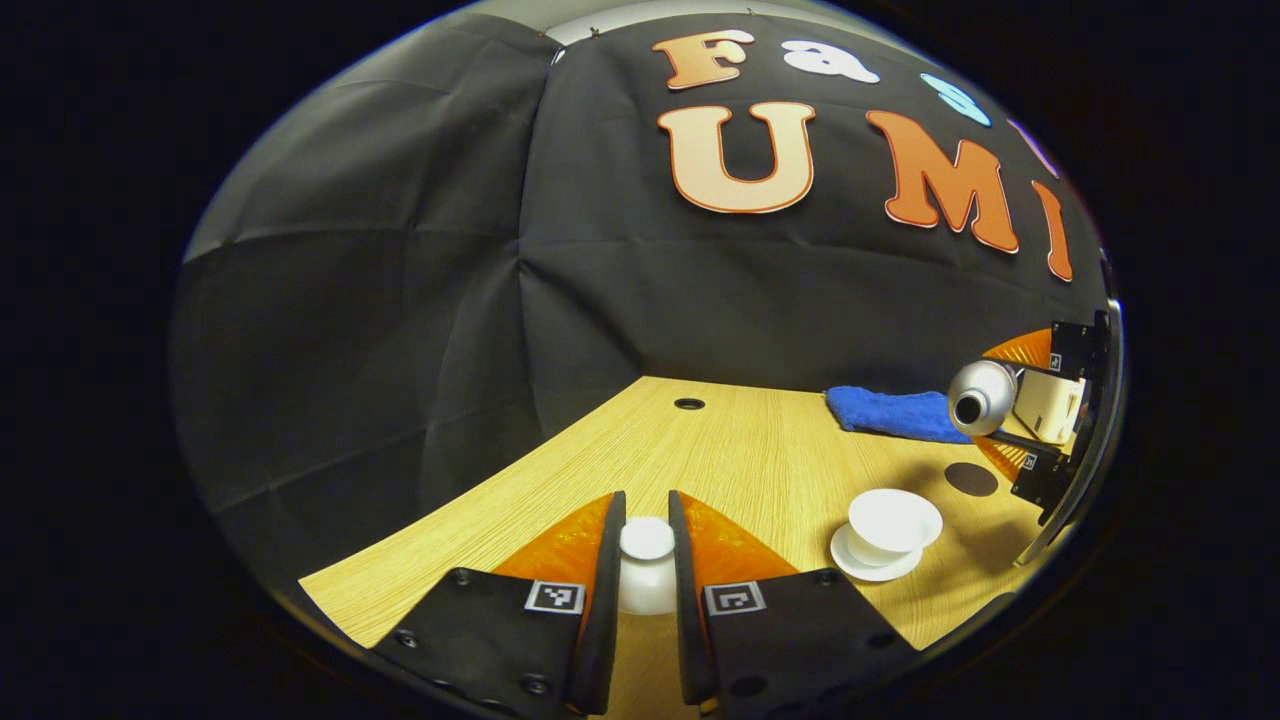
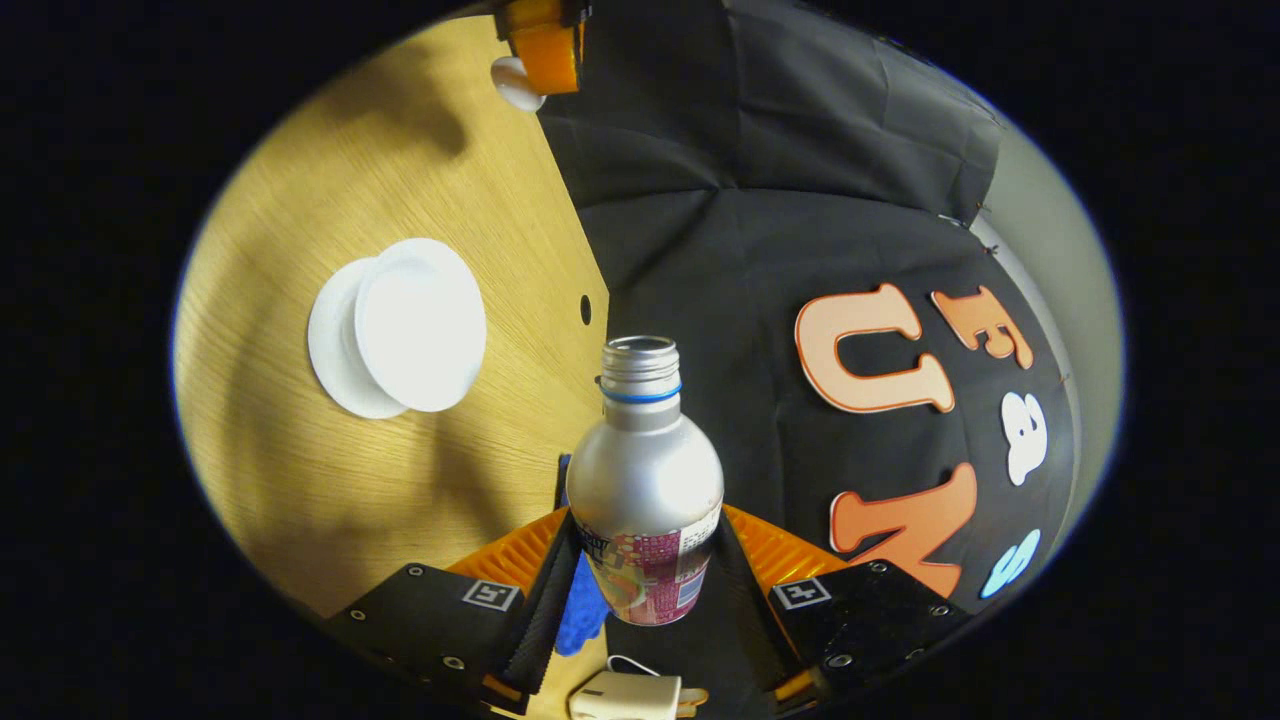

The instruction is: Open the teacup lid with one hand, grasp the water bottle and pour water into the teacup with the other hand; after pouring, place the water bottle on the coaster and then close the teacup lid.

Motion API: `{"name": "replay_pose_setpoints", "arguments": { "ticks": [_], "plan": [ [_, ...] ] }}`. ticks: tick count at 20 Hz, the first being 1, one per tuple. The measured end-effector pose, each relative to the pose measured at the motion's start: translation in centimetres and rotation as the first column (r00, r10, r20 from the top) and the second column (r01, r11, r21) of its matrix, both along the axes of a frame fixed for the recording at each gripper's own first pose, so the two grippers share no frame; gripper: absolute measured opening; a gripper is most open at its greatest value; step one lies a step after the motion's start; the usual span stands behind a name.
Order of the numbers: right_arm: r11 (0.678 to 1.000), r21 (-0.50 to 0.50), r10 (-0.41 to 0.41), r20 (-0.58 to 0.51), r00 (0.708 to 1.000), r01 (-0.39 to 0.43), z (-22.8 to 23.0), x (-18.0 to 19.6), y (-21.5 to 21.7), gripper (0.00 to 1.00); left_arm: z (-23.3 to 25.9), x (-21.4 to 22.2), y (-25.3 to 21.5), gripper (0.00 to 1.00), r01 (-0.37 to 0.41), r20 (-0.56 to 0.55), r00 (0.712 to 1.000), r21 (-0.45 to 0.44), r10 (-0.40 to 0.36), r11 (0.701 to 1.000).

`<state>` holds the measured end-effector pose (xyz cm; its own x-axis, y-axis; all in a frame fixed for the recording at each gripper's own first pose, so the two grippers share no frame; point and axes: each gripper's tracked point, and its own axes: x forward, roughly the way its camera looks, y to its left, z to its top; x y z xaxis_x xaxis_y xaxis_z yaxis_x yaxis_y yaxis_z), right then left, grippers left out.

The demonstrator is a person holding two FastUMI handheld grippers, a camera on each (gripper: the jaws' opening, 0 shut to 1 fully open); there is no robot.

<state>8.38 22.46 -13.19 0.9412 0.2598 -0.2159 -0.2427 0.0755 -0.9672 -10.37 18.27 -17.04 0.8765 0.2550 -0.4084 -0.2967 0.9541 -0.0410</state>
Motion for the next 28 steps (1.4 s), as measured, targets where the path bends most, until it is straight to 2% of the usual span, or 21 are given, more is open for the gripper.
{"name": "replay_pose_setpoints", "arguments": {
  "ticks": [6,10,23,27,28],
  "plan": [
    [0.998,-0.053,0.026,0.095,0.995,-0.021,1.5,-0.1,0.3,0.77,-0.2,-0.3,0.4,0.3,-0.013,0.002,1.0,-0.011,0.013,1.0],
    [0.992,-0.126,0.05,0.165,0.985,-0.029,2.4,0.3,0.2,0.77,-0.1,-0.5,0.6,0.3,-0.022,0.002,1.0,-0.011,0.022,1.0],
    [0.972,-0.235,0.073,0.216,0.974,-0.021,3.4,0.6,0.2,0.77,0.1,-0.9,0.7,0.3,-0.027,0.014,1.0,0.002,0.027,1.0],
    [0.96,-0.279,0.098,0.266,0.959,-0.021,4.0,1.0,0.2,0.77,0.1,-0.9,0.8,0.3,-0.03,0.01,1.0,0.003,0.03,1.0],
    [0.956,-0.293,0.105,0.274,0.956,-0.021,4.1,1.1,0.2,0.72,0.1,-1.0,0.7,0.3,-0.028,0.011,1.0,0.004,0.028,1.0]
  ]
}}
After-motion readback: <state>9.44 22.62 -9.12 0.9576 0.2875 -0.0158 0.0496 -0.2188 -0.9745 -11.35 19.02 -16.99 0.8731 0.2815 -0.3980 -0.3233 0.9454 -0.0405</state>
